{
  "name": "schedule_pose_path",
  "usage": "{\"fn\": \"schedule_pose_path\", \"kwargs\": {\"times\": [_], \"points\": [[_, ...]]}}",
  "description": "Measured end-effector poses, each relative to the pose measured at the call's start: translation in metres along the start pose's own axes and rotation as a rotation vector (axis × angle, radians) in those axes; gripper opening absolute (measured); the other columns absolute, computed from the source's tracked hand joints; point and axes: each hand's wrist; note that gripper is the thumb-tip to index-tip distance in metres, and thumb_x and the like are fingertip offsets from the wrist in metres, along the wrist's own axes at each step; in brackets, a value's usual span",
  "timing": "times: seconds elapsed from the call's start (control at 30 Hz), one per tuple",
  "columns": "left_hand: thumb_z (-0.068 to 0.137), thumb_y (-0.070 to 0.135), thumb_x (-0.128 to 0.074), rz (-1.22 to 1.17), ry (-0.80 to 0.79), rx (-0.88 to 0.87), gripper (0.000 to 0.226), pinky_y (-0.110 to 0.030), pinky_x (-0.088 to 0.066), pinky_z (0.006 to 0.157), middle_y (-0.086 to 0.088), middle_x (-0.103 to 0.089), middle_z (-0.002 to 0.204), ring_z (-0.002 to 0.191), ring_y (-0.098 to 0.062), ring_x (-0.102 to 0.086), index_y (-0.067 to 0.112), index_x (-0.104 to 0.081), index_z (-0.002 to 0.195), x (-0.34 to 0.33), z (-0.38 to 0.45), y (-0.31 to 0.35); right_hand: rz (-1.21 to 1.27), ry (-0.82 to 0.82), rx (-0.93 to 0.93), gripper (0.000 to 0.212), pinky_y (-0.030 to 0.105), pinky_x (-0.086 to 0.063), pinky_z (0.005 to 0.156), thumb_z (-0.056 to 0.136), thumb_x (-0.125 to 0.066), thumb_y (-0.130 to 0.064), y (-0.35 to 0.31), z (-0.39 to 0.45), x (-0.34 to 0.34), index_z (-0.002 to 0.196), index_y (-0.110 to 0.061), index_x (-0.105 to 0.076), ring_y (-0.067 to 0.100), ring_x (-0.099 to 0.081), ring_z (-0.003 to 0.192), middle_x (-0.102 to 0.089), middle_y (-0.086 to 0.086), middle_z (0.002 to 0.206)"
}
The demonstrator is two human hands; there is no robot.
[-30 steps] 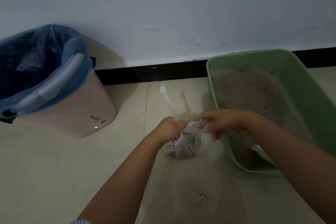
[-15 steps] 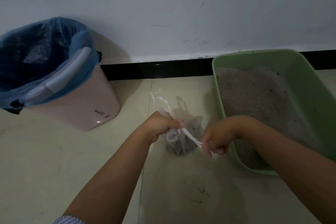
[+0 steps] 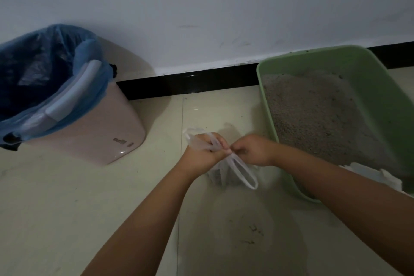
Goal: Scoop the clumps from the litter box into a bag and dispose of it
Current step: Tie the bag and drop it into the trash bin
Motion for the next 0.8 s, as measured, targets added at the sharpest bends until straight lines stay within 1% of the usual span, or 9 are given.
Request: {"fn": "schedule_pose_path", "kwargs": {"times": [0.03, 0.1, 0.23, 0.33, 0.53, 0.63, 0.7, 0.77, 0.8], "points": [[0.078, 0.0, -0.07, -0.037, 0.012, 0.015, 0.026, -0.01, -0.049, 0.061, 0.003, -0.06, 0.067, 0.057, 0.006, -0.058, 0.018, -0.059, 0.062, 0.0, 0.0, 0.0, 0.013, 0.016, -0.005, 0.03, 0.023, -0.028, 0.053, 0.091, -0.054, -0.016, 0.002, 0.001, -0.002, 0.061, -0.019, -0.054, 0.012, -0.04, 0.057, -0.046, -0.003, 0.059], [0.078, 0.004, -0.07, -0.09, 0.027, 0.051, 0.023, -0.013, -0.049, 0.063, 0.001, -0.06, 0.067, 0.06, 0.001, -0.059, 0.018, -0.061, 0.063, -0.002, 0.0, 0.0, 0.024, 0.02, -0.012, 0.044, 0.019, -0.025, 0.05, 0.09, -0.055, -0.016, 0.005, 0.001, -0.004, 0.05, -0.026, -0.04, 0.006, -0.033, 0.05, -0.038, -0.005, 0.053], [0.079, 0.0, -0.069, -0.126, 0.039, 0.095, 0.024, -0.015, -0.049, 0.06, -0.001, -0.058, 0.063, 0.056, -0.002, -0.058, 0.013, -0.058, 0.062, -0.004, 0.003, -0.003, 0.035, 0.006, -0.008, 0.031, 0.024, -0.028, 0.052, 0.091, -0.055, -0.019, 0.007, 0.0, -0.006, 0.06, -0.015, -0.062, 0.015, -0.043, 0.058, -0.052, 0.005, 0.058], [0.078, -0.009, -0.065, -0.097, 0.035, 0.106, 0.032, -0.017, -0.046, 0.055, -0.001, -0.051, 0.058, 0.049, -0.001, -0.053, 0.013, -0.051, 0.059, -0.001, 0.005, -0.006, -0.029, 0.019, 0.004, 0.045, 0.021, -0.025, 0.049, 0.092, -0.052, -0.017, 0.008, 0.004, -0.008, 0.051, -0.026, -0.037, 0.008, -0.033, 0.049, -0.038, -0.005, 0.052], [0.077, -0.006, -0.066, 0.123, 0.006, -0.006, 0.033, -0.003, -0.034, 0.047, 0.006, -0.048, 0.058, 0.046, 0.007, -0.049, 0.017, -0.05, 0.059, 0.014, 0.0, -0.011, -0.082, 0.016, 0.029, 0.047, 0.017, -0.023, 0.049, 0.091, -0.052, -0.012, 0.007, 0.008, -0.002, 0.05, -0.025, -0.031, 0.004, -0.03, 0.049, -0.035, -0.006, 0.053], [0.076, 0.015, -0.061, 0.344, 0.1, -0.19, 0.018, -0.011, -0.038, 0.052, 0.005, -0.051, 0.058, 0.053, -0.001, -0.051, 0.014, -0.054, 0.059, 0.019, 0.001, -0.024, -0.1, 0.001, 0.069, 0.048, 0.014, -0.021, 0.048, 0.092, -0.05, -0.013, 0.004, 0.009, -0.002, 0.05, -0.026, -0.031, 0.003, -0.029, 0.048, -0.034, -0.007, 0.052], [0.073, 0.022, -0.049, 0.579, 0.209, -0.239, 0.021, -0.022, -0.036, 0.057, -0.007, -0.055, 0.06, 0.059, -0.02, -0.055, 0.008, -0.056, 0.059, 0.016, 0.003, -0.031, -0.11, 0.019, 0.091, 0.048, 0.012, -0.02, 0.048, 0.092, -0.05, -0.013, 0.002, 0.01, -0.005, 0.05, -0.027, -0.031, 0.007, -0.031, 0.048, -0.033, -0.008, 0.052], [0.075, 0.014, -0.05, 0.626, 0.306, -0.169, 0.018, -0.024, -0.032, 0.061, -0.015, -0.055, 0.064, 0.067, -0.028, -0.056, 0.009, -0.054, 0.058, 0.009, 0.006, -0.035, -0.128, 0.028, 0.108, 0.044, 0.011, -0.021, 0.049, 0.091, -0.05, -0.012, 0.0, 0.013, -0.007, 0.051, -0.022, -0.035, 0.015, -0.035, 0.053, -0.033, -0.009, 0.053], [0.075, 0.007, -0.053, 0.511, 0.347, -0.077, 0.019, -0.026, -0.034, 0.064, -0.016, -0.056, 0.066, 0.069, -0.029, -0.055, 0.01, -0.052, 0.056, 0.004, 0.006, -0.035, -0.134, 0.029, 0.107, 0.042, 0.012, -0.021, 0.049, 0.09, -0.05, -0.011, -0.001, 0.013, -0.008, 0.052, -0.021, -0.036, 0.016, -0.036, 0.056, -0.033, -0.009, 0.053]]}}
Point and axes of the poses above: each hand's wrist, its own z-axis towards the middle knuckle, its own x-axis out of the back of the hand, y = z × x
